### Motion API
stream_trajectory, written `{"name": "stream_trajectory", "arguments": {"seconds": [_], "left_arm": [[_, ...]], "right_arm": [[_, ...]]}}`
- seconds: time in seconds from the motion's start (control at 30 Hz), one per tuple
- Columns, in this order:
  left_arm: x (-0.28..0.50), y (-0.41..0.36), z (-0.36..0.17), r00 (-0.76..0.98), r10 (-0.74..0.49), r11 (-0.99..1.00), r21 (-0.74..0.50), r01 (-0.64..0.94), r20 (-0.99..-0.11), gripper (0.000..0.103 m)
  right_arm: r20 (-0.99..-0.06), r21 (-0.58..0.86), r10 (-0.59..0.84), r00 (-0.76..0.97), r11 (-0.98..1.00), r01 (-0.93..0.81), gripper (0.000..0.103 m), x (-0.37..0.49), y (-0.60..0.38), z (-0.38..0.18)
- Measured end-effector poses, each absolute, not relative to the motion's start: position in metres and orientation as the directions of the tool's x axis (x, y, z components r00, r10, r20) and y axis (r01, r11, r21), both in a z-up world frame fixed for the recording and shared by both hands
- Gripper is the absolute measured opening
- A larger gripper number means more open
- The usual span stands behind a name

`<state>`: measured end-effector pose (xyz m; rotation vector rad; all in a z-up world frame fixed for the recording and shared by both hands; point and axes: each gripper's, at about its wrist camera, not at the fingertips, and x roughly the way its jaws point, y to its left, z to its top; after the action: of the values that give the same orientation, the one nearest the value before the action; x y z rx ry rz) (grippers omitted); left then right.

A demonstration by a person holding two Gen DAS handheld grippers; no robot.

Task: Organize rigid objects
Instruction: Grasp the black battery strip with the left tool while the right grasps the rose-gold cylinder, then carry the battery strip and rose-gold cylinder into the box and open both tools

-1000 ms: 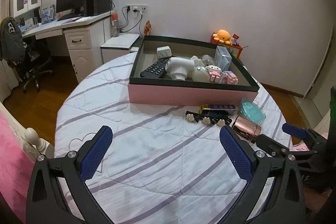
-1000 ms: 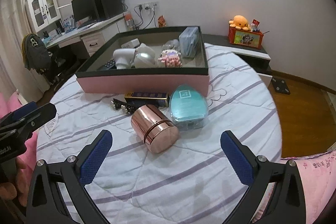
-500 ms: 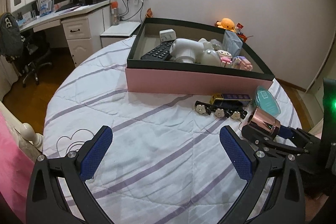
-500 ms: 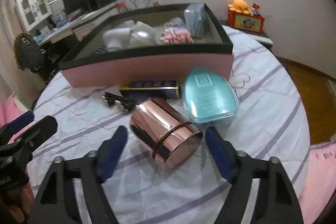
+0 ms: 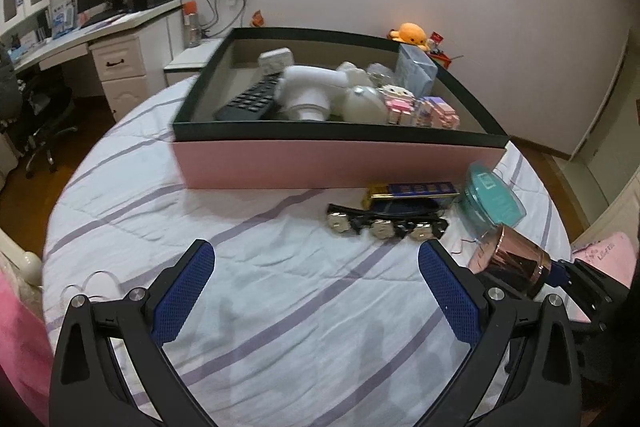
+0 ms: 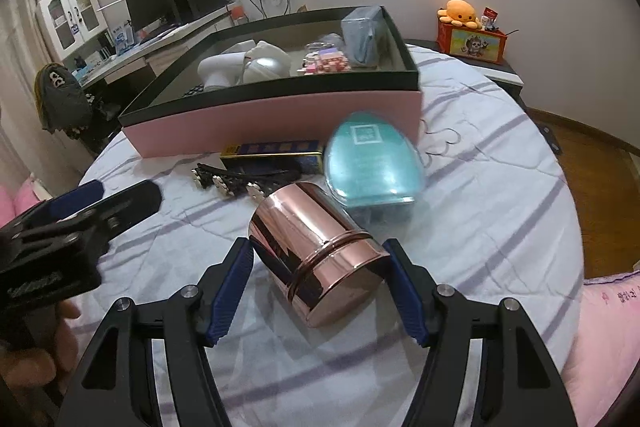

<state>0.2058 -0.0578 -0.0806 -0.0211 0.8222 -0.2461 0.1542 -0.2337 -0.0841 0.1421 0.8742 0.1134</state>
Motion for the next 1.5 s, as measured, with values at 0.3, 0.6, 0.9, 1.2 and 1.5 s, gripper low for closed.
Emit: {"name": "stream_trajectory", "arguments": {"seconds": [0.3,0.6,0.9,1.2,1.5], "left_arm": [[0.220,-0.094,-0.092,0.618,-0.235,0.967,-0.118,0.224,-0.750,0.103],[0.236,-0.120,-0.109,0.584,-0.208,0.972,-0.101,0.211,-0.785,0.103],[0.246,-0.126,-0.115,0.566,-0.172,0.978,-0.072,0.195,-0.806,0.100],[0.239,-0.115,-0.112,0.571,-0.259,0.962,-0.155,0.226,-0.779,0.094],[0.222,-0.091,-0.093,0.614,-0.258,0.964,-0.155,0.217,-0.746,0.094]], "right_arm": [[-0.738,0.151,0.149,0.658,0.987,-0.054,0.067,0.146,-0.251,-0.067],[-0.733,0.196,0.204,0.649,0.977,-0.087,0.048,0.146,-0.271,-0.069],[-0.735,0.233,0.238,0.634,0.968,-0.093,0.049,0.160,-0.275,-0.079],[-0.736,0.263,0.258,0.626,0.961,-0.086,0.050,0.161,-0.273,-0.088],[-0.730,0.276,0.278,0.624,0.956,-0.103,0.049,0.152,-0.267,-0.081]]}}
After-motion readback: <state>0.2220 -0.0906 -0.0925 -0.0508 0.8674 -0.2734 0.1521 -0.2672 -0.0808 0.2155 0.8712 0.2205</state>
